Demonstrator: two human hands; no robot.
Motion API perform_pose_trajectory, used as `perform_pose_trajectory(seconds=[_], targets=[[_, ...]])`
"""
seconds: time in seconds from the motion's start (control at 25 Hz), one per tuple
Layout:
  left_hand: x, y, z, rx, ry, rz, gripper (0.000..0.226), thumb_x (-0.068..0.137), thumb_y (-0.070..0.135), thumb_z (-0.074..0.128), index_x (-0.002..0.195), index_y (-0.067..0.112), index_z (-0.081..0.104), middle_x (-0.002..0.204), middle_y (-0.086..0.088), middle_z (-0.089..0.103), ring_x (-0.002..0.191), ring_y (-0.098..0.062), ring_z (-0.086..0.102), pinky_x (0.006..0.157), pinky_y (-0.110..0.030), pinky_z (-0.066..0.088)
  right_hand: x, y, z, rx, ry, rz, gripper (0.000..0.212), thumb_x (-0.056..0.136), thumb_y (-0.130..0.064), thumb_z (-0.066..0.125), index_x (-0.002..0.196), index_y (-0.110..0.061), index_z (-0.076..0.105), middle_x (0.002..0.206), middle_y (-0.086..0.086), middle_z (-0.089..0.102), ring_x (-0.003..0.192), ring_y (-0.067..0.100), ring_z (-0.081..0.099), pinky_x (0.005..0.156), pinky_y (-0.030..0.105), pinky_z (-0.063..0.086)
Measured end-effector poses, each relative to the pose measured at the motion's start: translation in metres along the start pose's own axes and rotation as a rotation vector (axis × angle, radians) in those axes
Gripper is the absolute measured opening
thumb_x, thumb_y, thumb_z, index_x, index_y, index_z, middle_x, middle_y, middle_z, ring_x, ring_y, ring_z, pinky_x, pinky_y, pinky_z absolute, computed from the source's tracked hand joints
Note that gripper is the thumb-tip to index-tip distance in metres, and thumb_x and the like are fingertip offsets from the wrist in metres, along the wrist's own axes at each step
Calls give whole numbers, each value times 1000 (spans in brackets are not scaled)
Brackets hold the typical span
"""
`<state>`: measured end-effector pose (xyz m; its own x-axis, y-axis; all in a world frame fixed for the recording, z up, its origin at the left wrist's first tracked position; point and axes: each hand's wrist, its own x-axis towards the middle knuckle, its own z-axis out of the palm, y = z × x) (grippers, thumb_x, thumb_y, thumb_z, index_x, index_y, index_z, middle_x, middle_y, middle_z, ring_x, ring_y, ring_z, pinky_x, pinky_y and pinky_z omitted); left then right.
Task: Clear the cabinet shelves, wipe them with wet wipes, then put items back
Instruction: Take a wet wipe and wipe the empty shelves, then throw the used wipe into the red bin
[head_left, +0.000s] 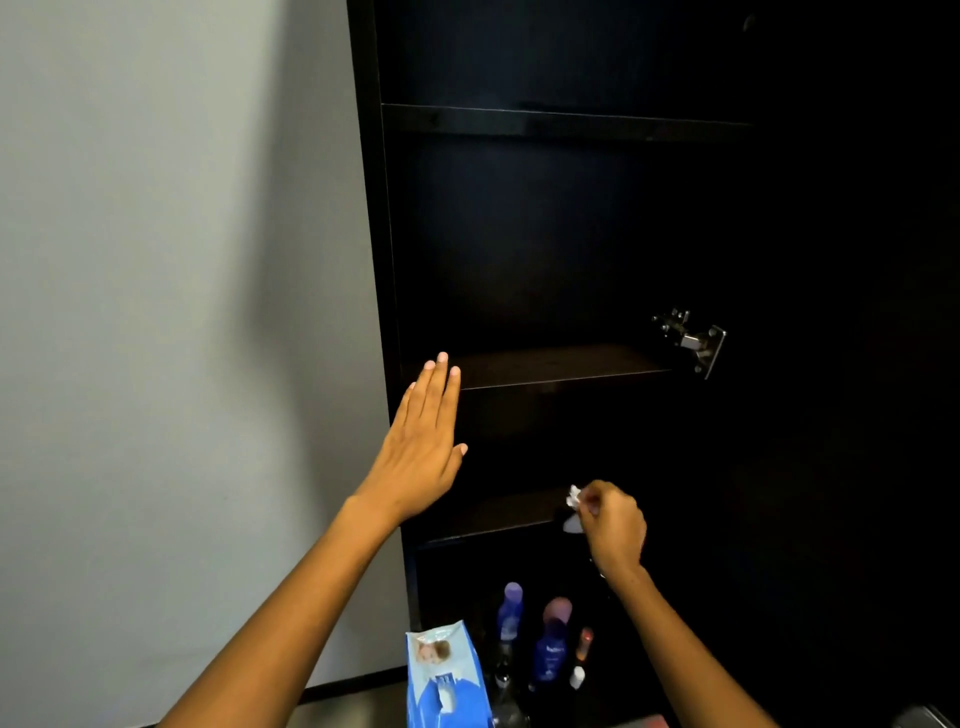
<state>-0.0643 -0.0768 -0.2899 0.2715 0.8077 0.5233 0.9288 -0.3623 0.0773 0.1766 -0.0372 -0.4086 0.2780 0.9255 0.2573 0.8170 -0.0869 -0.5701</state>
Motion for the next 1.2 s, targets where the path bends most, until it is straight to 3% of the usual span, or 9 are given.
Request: perform_pose_trajectory(seconds=[0.08, 0.16, 0.32, 0.48, 0.68, 0.76, 0.92, 1.08, 1.2], targets=[[-20, 16, -7, -32, 32, 50, 77, 89, 27, 49, 147, 8, 1, 156, -11, -8, 144, -21, -11, 117, -35, 0, -34, -18, -5, 627, 23, 285, 11, 78, -11, 72, 82, -18, 65, 81, 6, 69, 83, 27, 68, 67, 30, 52], [-54, 37, 2, -147, 3, 55, 67, 89, 30, 47, 146, 13, 16, 157, -7, -2, 144, -19, -3, 117, -33, 7, -67, -33, -15, 1203, -164, 548, 20, 83, 3, 62, 92, -15, 62, 82, 9, 66, 78, 25, 66, 59, 23, 54], [-124, 70, 27, -659, -182, -193, 53, 88, 34, 50, 138, 24, 38, 153, -1, 23, 137, -14, 27, 113, -24, 22, -116, -50, -43, 1500, -493, 706, 29, 86, 15, 45, 95, -7, 60, 70, 6, 71, 64, 14, 69, 56, 16, 55], [-151, 96, 24, -941, -17, -368, 32, 80, 11, 69, 112, 11, 65, 111, 1, 60, 101, -14, 63, 83, -12, 50, -155, -52, -64, 1413, -525, 593, 26, 81, 18, 49, 92, 1, 65, 72, 9, 74, 65, 15, 71, 60, 18, 57], [-173, 139, -2, -1038, 121, -515, 10, 75, 8, 73, 84, 12, 70, 84, -3, 68, 75, -12, 67, 65, -16, 54, -196, -27, -115, 1174, -676, 255, 34, 87, 12, 42, 105, 0, 68, 96, 8, 73, 88, 14, 70, 80, 20, 55], [-184, 171, -10, -1036, 69, -523, 6, 76, 12, 74, 81, 11, 71, 76, -2, 71, 70, -9, 68, 64, -17, 55, -213, 1, -149, 967, -739, 45, 33, 86, 7, 51, 110, -9, 68, 104, 3, 73, 98, 13, 68, 87, 24, 54], [-206, 253, -5, -1135, -154, -601, 7, 78, 4, 68, 75, 9, 71, 70, -8, 70, 66, -17, 66, 60, -24, 55, -249, 78, -204, 541, -558, -276, 35, 78, -8, 72, 112, -17, 68, 107, -7, 71, 96, 0, 66, 84, 13, 51], [-247, 366, 1, -1288, -334, -617, 13, 85, 10, 62, 75, 14, 69, 76, -6, 70, 71, -15, 67, 60, -21, 53, -295, 160, -259, 432, -397, -213, 19, 77, -14, 73, 97, -14, 73, 89, -11, 67, 76, -1, 63, 69, 5, 49], [-258, 430, 3, -1310, -413, -602, 18, 90, 24, 55, 89, 15, 70, 87, -6, 71, 81, -14, 66, 65, -20, 52, -308, 218, -284, 519, -293, -68, 12, 77, -11, 74, 85, -20, 72, 80, -8, 69, 74, 10, 67, 67, 17, 56]])
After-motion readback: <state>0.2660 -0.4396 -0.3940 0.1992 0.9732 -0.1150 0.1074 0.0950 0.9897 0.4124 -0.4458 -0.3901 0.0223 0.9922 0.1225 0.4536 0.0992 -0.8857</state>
